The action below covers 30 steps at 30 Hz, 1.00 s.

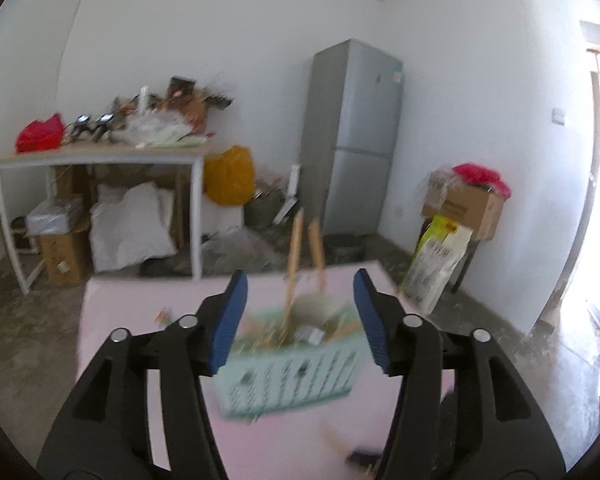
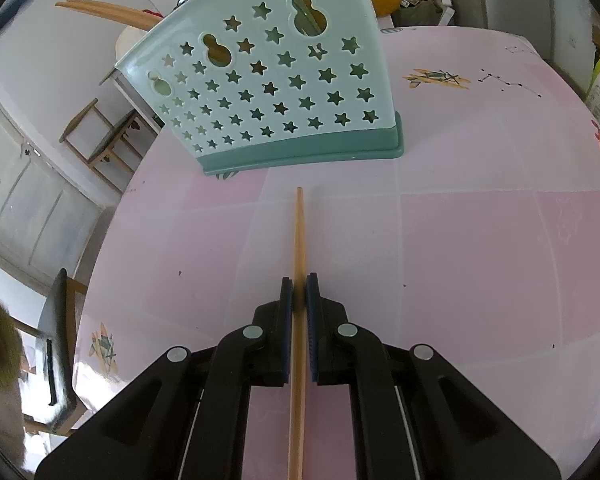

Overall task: Organize utensils
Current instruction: 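Lower the chopstick into the holder and open the left tool, then carry the chopstick in the right tool over the holder and lower it in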

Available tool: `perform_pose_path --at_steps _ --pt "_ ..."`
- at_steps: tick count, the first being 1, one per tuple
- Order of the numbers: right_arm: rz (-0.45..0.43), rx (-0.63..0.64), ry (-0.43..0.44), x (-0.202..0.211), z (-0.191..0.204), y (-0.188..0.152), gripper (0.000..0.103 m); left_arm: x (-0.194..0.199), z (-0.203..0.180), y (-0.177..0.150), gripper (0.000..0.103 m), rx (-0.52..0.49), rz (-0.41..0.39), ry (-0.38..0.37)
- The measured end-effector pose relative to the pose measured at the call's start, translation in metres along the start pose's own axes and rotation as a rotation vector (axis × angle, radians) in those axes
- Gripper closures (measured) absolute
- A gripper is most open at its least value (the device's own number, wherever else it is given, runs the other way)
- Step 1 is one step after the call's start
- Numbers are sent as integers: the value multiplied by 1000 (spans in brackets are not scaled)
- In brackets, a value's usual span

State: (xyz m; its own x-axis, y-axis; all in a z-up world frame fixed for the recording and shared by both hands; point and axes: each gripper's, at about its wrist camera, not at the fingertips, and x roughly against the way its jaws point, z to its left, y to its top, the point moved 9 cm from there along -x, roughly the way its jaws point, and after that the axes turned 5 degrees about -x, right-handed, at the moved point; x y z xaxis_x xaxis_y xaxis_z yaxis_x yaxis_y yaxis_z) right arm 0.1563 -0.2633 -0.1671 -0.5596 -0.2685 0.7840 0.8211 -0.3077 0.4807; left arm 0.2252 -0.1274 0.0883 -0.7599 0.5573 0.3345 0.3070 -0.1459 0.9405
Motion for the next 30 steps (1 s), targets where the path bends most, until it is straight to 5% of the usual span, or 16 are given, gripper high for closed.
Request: perform_pose_path --at_steps 7,13,22,30 --pt "16 20 -26 -2 3 4 95 13 39 -118 48 44 328 161" --pt "49 9 -39 -4 3 8 92 16 42 -192 46 28 524 219" --pt "62 45 -90 -12 7 23 87 5 22 -234 39 46 635 186" --pt "61 158 -176 -15 21 24 87 0 18 -241 30 39 654 192"
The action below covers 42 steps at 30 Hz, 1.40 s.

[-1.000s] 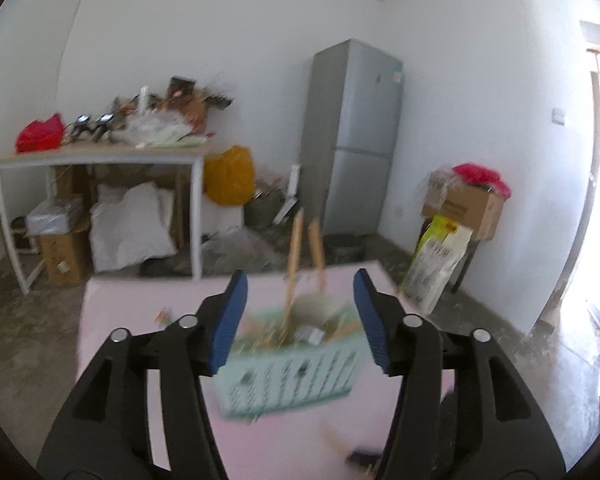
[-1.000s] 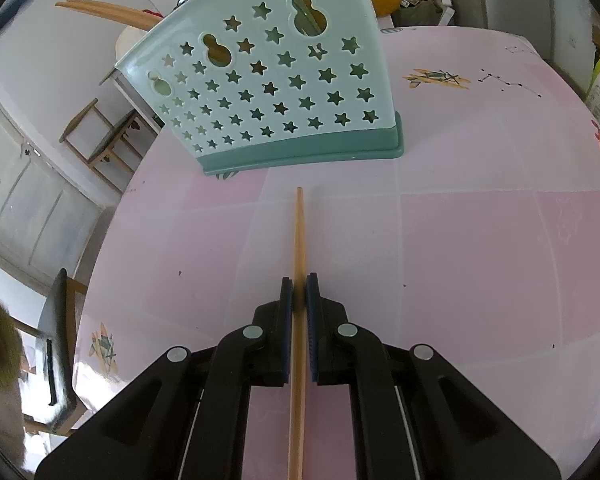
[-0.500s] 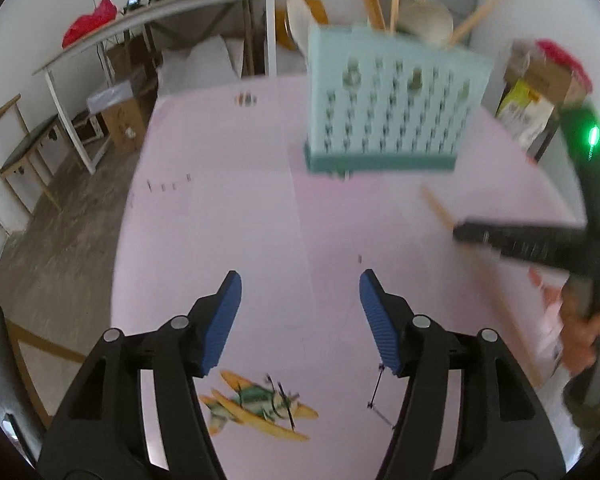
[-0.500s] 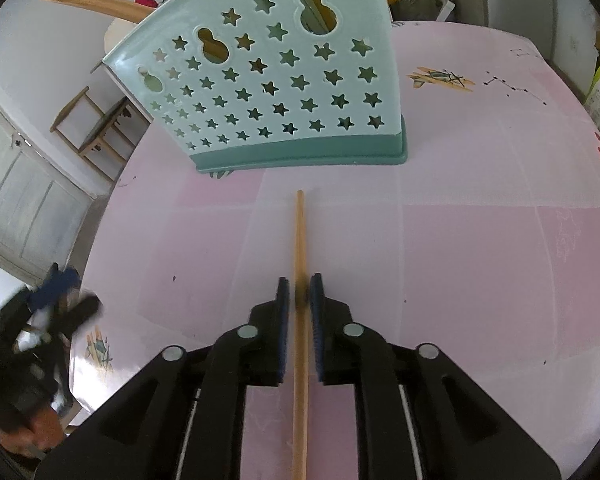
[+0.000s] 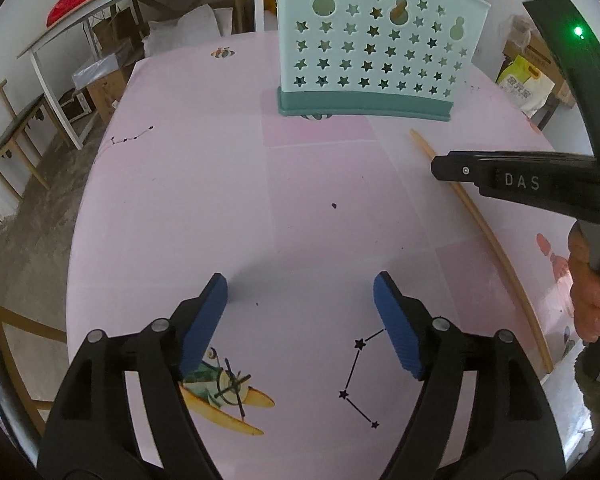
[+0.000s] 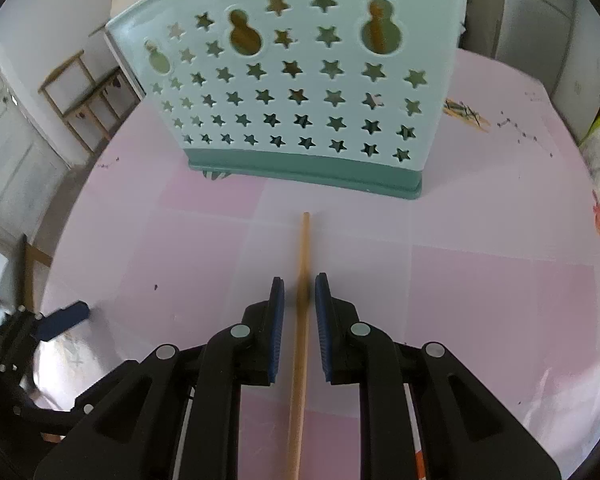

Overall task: Organize utensils
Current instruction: 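Carry the chopstick in the right tool over the holder and lower it in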

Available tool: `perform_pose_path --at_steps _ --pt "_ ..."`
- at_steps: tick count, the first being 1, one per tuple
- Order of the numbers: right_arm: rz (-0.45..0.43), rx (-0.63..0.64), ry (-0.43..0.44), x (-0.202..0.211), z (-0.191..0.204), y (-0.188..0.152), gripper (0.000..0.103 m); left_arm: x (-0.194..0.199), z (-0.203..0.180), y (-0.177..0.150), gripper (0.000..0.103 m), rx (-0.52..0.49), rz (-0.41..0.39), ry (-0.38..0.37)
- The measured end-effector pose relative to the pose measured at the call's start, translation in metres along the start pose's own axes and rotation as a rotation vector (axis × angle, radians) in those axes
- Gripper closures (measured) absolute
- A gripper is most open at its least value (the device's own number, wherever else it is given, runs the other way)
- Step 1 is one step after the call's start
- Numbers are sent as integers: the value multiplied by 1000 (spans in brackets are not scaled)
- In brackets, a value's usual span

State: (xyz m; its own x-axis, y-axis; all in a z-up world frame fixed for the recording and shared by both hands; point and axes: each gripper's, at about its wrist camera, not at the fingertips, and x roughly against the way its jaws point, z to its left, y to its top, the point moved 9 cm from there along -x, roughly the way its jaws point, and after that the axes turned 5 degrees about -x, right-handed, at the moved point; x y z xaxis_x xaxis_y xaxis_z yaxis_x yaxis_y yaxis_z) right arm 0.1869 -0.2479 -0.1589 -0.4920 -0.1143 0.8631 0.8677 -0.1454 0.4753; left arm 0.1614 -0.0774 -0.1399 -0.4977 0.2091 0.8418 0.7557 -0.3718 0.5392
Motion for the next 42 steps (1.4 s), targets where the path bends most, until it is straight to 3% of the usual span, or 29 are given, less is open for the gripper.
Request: perform_pose_path --at_steps 4,12,27,42 --pt "-7 22 -40 1 2 0 96 -2 3 0 26 10 8 10" --pt "-21 -62 10 10 -16 2 96 -3 6 0 20 26 20 30" --pt "-262 -176 77 112 -51 36 96 -6 8 0 15 35 38 51" --pt "-385 -195 84 154 -60 53 96 -8 9 0 11 36 44 54"
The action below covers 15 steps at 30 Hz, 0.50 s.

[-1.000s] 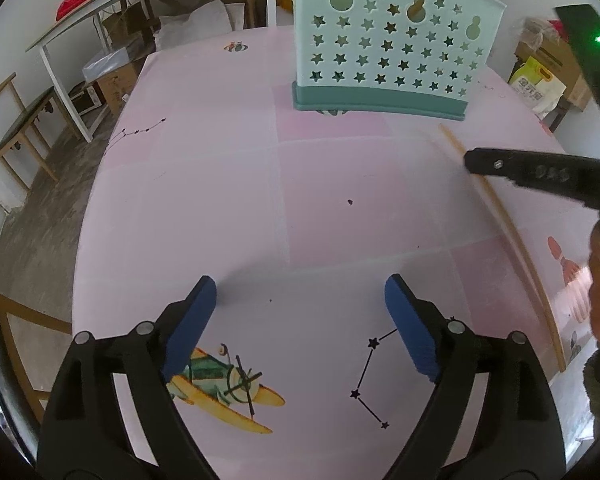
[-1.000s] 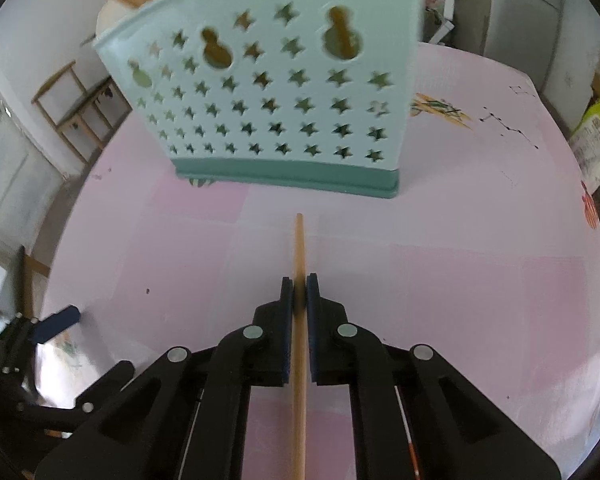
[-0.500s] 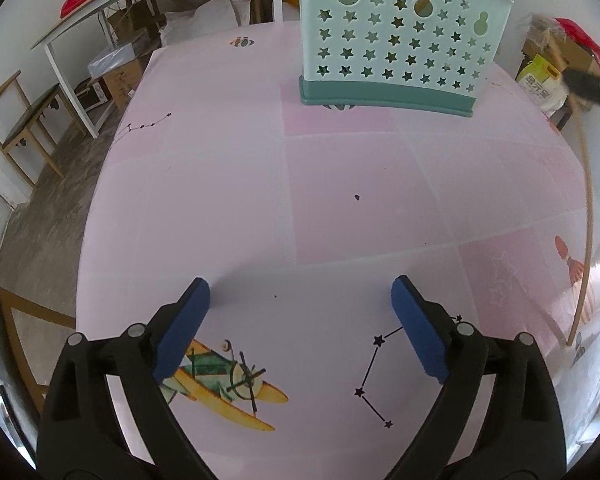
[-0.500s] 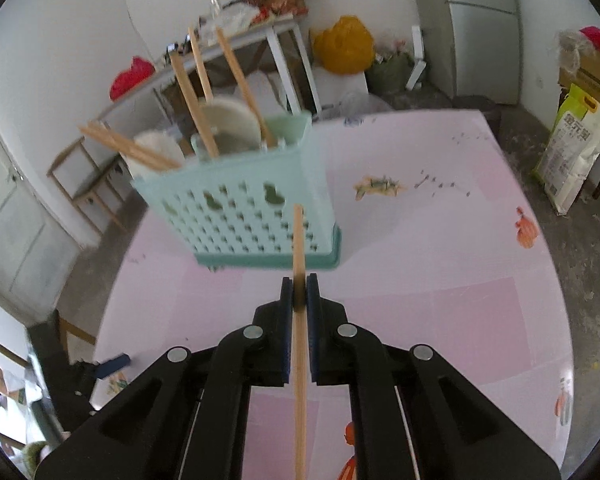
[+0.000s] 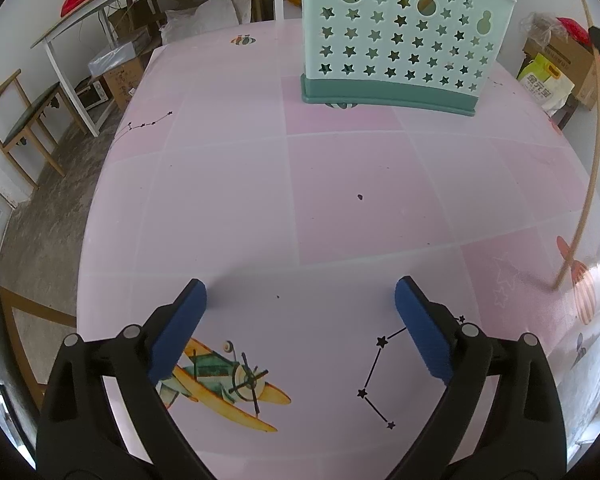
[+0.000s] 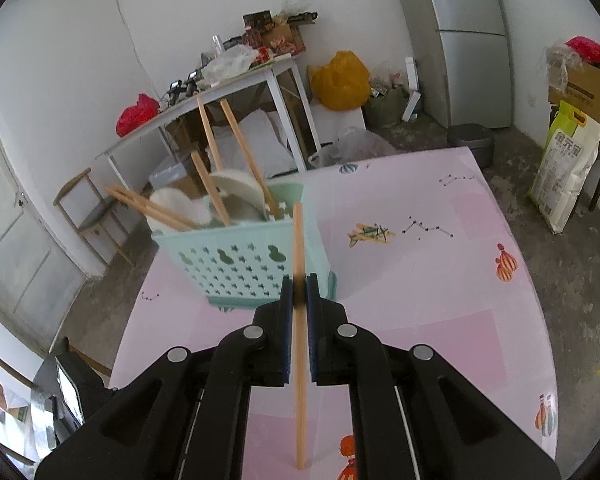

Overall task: Organize utensils
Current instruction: 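Carry the chopstick in the right tool over the holder and lower it in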

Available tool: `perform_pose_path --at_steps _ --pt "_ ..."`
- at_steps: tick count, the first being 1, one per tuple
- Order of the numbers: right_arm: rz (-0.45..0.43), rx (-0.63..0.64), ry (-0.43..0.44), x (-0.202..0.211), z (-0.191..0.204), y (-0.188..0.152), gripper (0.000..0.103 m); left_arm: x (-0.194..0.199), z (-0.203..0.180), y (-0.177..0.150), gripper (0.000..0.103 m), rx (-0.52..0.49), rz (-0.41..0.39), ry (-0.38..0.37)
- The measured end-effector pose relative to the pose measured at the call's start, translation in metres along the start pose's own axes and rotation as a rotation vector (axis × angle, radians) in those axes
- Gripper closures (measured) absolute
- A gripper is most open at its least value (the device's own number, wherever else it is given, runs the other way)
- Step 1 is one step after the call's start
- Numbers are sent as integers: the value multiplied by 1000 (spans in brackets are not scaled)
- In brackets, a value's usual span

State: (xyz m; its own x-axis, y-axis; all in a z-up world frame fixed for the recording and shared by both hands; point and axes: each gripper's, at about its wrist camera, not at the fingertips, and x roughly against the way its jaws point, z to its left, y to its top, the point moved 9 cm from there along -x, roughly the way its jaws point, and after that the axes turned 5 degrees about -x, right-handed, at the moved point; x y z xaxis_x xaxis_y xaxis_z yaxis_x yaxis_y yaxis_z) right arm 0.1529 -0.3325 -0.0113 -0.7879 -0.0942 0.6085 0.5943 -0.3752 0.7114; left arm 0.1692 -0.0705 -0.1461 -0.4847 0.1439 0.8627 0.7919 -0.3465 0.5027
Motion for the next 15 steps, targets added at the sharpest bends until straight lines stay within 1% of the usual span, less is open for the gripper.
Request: perform_pose_path --at_steps 9,15 --pt "-82 -3 -1 19 1 25 96 -1 1 0 11 0 -1 2" --pt "-180 27 -11 39 4 60 96 0 1 0 9 -1 -6 6"
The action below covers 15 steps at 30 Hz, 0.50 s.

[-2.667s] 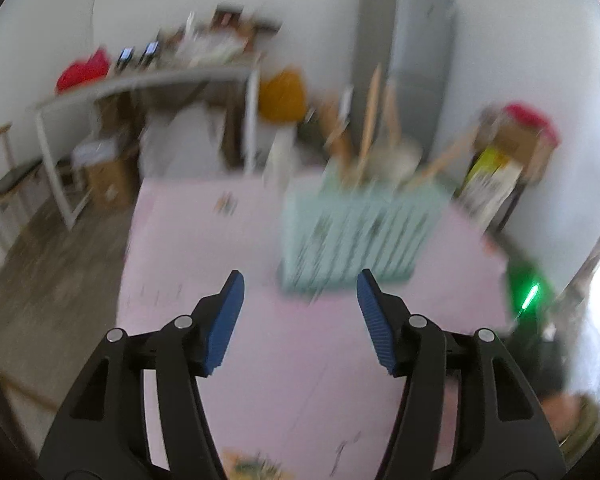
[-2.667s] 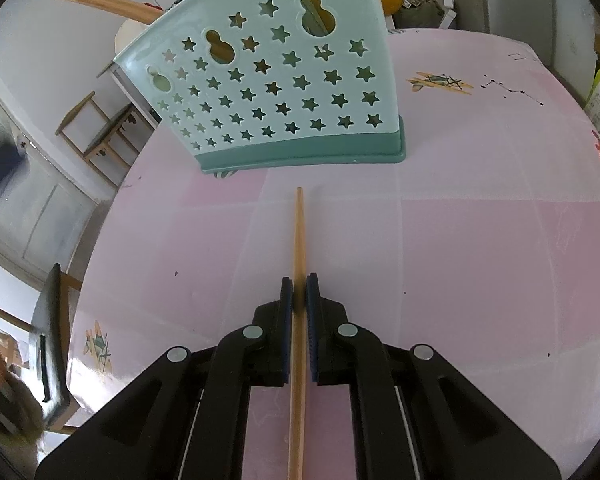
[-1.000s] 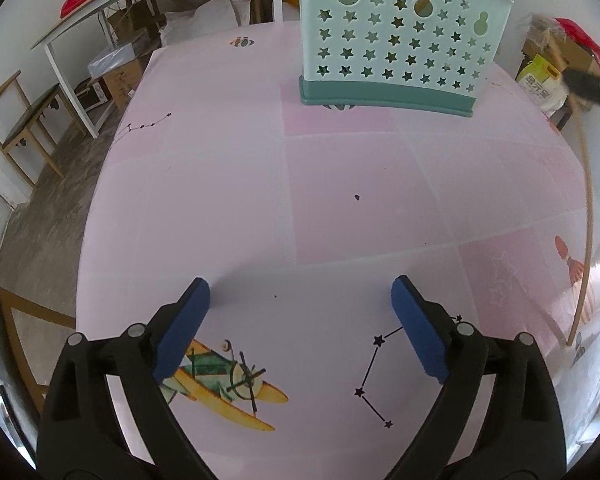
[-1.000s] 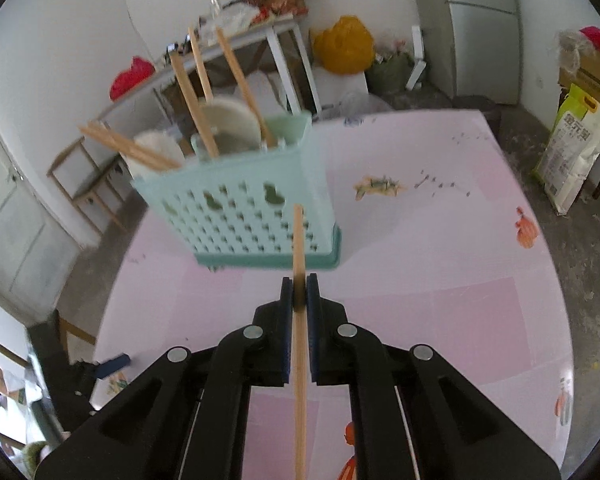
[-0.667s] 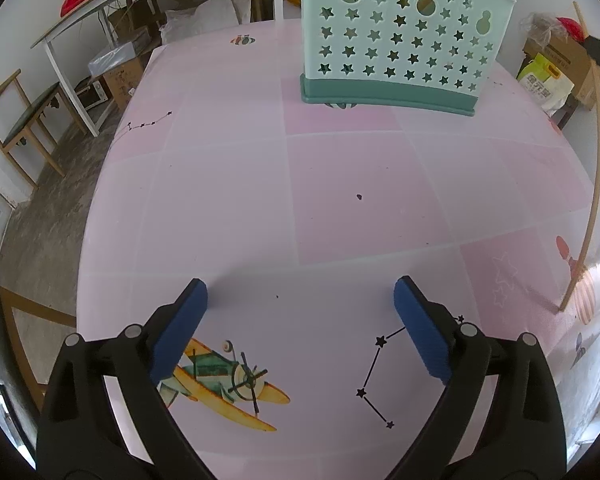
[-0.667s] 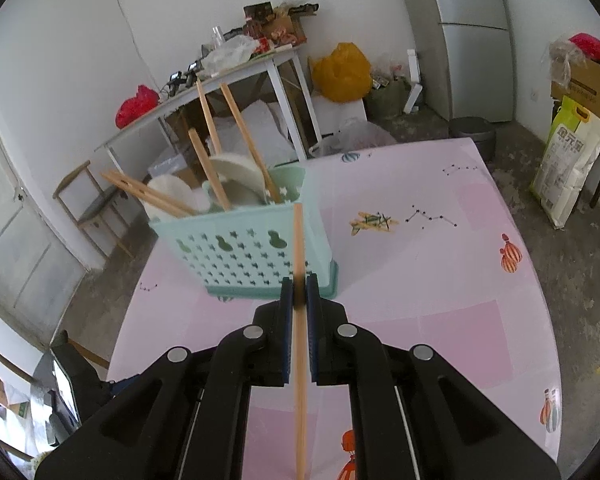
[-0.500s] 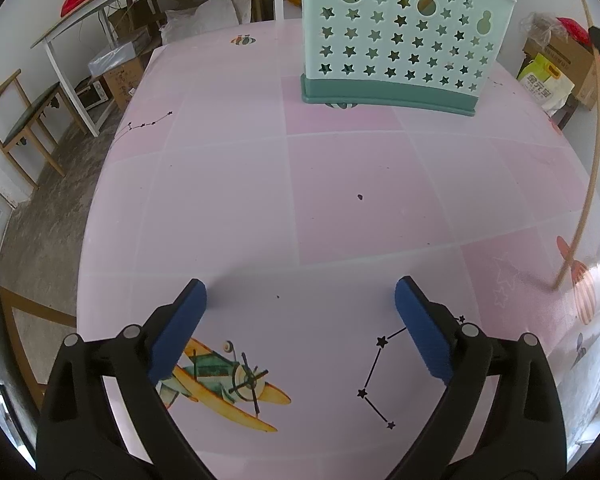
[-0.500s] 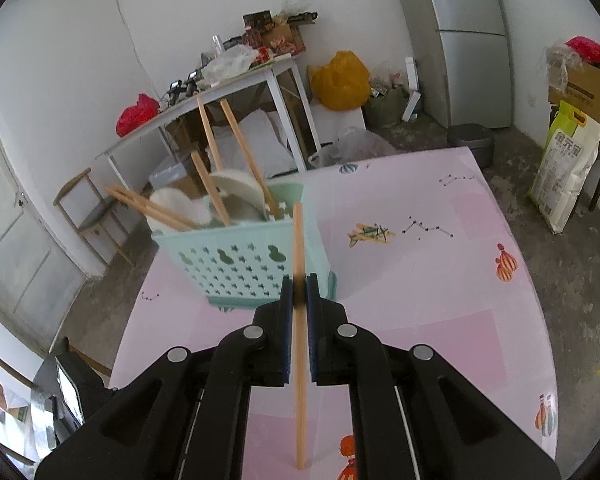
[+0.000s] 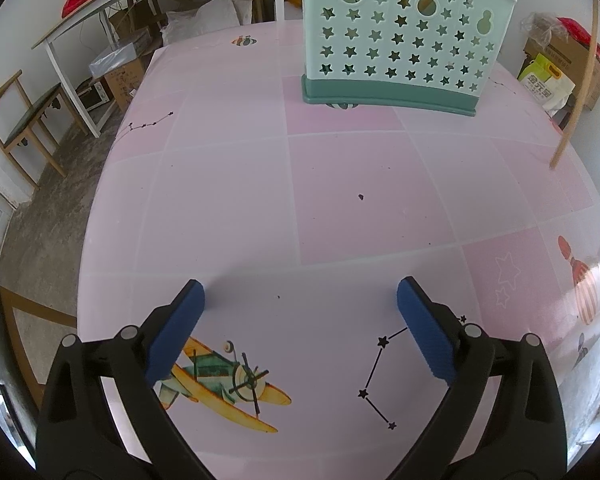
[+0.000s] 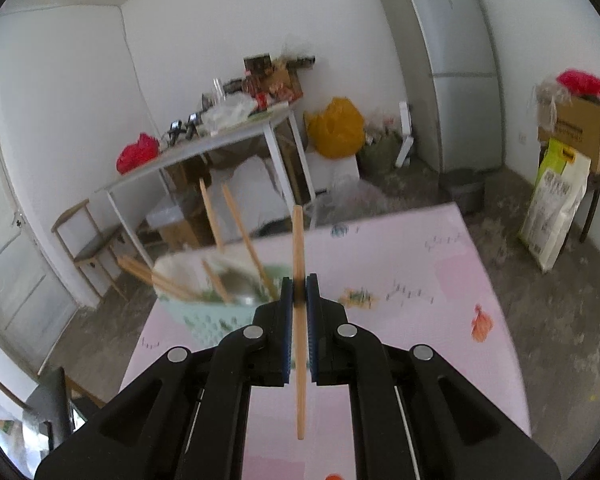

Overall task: Organize utensils
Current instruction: 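Carry the chopstick in the right tool over the holder and lower it in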

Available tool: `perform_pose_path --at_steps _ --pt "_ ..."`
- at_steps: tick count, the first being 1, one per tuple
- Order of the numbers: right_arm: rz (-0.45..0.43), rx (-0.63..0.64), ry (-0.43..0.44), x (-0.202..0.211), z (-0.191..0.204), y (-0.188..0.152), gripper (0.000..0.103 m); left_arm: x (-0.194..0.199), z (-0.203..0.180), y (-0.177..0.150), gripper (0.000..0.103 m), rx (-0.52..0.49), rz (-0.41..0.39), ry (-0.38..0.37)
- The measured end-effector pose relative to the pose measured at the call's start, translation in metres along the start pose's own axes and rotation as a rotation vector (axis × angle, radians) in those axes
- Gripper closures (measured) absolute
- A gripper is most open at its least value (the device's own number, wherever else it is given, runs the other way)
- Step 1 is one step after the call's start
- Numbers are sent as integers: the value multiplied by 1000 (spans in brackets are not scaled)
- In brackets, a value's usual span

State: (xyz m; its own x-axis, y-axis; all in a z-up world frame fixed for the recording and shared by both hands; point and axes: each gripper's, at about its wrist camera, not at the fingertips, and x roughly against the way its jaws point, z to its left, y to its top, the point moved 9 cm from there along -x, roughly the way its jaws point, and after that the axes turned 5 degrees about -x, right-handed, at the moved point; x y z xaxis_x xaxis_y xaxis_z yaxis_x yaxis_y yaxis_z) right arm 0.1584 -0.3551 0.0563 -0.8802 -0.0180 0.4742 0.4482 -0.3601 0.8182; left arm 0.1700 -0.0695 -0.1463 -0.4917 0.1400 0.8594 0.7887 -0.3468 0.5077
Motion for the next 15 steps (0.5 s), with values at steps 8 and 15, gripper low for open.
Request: perform_pose_path --at_steps 8,15 --pt "-118 46 19 7 15 60 96 0 -1 -1 8 0 -7 3" --pt "-194 82 31 6 32 104 96 0 -1 -1 8 0 -8 1"
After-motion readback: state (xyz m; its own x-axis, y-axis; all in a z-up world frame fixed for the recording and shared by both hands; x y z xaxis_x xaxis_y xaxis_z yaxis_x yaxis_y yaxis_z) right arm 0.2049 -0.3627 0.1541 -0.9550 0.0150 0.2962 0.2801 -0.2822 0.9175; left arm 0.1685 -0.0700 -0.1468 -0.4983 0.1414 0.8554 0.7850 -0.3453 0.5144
